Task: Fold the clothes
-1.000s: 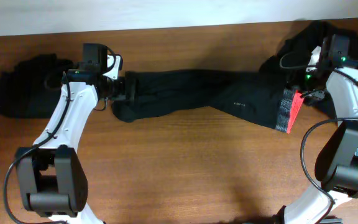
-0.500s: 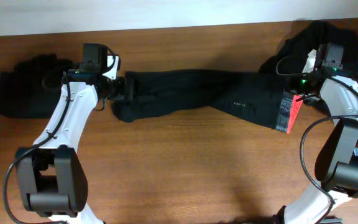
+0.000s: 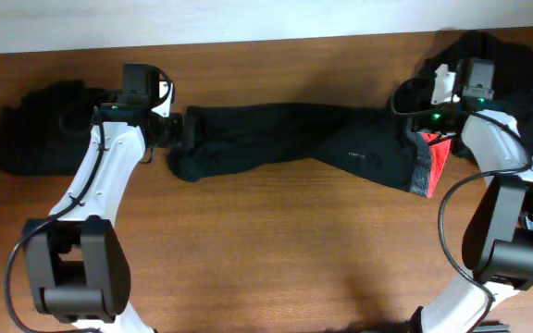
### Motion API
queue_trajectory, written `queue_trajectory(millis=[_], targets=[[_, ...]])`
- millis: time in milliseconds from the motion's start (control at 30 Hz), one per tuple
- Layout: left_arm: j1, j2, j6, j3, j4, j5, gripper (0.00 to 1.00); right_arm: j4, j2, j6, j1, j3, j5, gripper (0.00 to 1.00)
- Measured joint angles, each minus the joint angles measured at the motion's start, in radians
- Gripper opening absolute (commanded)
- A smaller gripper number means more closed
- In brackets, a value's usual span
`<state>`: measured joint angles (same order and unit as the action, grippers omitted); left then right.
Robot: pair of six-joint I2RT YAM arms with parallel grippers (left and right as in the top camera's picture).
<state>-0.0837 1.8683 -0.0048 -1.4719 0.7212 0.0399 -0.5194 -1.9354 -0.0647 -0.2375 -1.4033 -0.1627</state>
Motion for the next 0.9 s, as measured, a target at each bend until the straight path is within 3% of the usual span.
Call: queue_trajectory(millis=[167,433,800,900], targets=[[0.045,0.000,0.000,-0.002,-0.003,0.014,0.99,-0.111,-0.013,0.000,0.087,-0.086,0.000,0.04],[0.146,0.000,0.000,-0.026,0.004,0.021,0.99,-0.368,-0.024,0.000,0.301,-0.573,-0.006,0.04],[0.176,-0.084,0.000,-0.026,0.031,0.021,0.99,-0.483,-0.024,-0.002,0.439,-0.989,-0.011,0.04],[0.177,-0.127,0.000,-0.028,0.058,0.002,0.94,-0.524,-0.023,-0.003,0.443,-1.049,-0.001,0.04]])
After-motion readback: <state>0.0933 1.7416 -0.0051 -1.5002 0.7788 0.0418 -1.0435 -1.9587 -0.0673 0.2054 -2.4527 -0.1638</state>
